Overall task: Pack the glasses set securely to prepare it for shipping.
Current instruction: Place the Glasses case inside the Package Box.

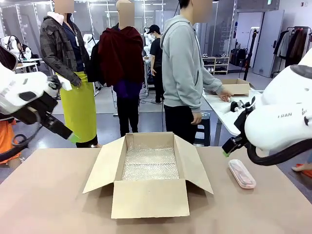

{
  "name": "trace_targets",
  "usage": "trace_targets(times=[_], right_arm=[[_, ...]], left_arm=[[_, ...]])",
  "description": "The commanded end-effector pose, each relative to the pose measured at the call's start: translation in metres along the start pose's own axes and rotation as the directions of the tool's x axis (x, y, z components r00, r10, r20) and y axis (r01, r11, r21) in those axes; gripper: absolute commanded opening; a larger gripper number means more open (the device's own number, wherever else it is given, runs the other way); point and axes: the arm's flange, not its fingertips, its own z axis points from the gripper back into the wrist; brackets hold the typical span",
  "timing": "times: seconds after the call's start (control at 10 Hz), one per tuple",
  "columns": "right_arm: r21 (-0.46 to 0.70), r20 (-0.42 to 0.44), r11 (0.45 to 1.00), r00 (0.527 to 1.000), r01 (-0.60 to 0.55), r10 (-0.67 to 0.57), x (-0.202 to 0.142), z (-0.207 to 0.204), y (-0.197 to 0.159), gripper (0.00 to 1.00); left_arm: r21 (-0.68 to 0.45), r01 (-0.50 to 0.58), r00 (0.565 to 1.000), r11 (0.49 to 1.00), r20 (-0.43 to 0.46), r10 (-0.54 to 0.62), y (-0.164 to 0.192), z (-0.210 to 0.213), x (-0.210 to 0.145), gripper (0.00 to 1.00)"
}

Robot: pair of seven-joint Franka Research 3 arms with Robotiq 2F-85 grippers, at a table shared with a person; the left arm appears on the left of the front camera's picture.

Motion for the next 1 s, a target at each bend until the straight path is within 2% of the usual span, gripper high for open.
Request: trace_targets(times=[0.0,0.1,0.2,0.3,0.7,0.9], right_arm=[[-0.02,-0.044,0.992,0.991,0.125,-0.125,0.01,-0.015,-0.021,1.0],[-0.03,-0.062,0.988,0.986,0.155,-0.156,0.01,-0.021,-0.03,1.0],[-0.026,-0.092,0.982,0.978,0.186,-0.187,0.01,-0.031,-0.04,1.0],[-0.03,-0.119,0.977,0.97,0.212,-0.214,0.01,-0.042,-0.048,1.0],[-0.029,-0.236,0.948,0.92,0.316,-0.314,0.015,-0.089,-0.074,1.0],[-0.024,-0.261,0.939,0.905,0.342,-0.337,0.016,-0.103,-0.079,1.0]], left_arm=[[-0.069,0.029,1.0,0.997,0.01,-0.028,-0.005,0.029,-0.011,1.0],[-0.095,0.051,0.998,0.994,0.033,-0.048,-0.011,0.04,-0.014,1.0],[-0.124,0.026,0.998,0.992,0.055,-0.019,-0.015,0.051,-0.017,1.0],[-0.043,0.023,1.0,0.999,0.018,-0.022,-0.008,0.029,-0.006,1.0],[-0.043,0.023,1.0,0.999,0.018,-0.022,-0.008,0.029,-0.006,1.0],[-0.043,0.023,1.0,0.999,0.018,-0.022,-0.008,0.029,-0.006,1.0]])
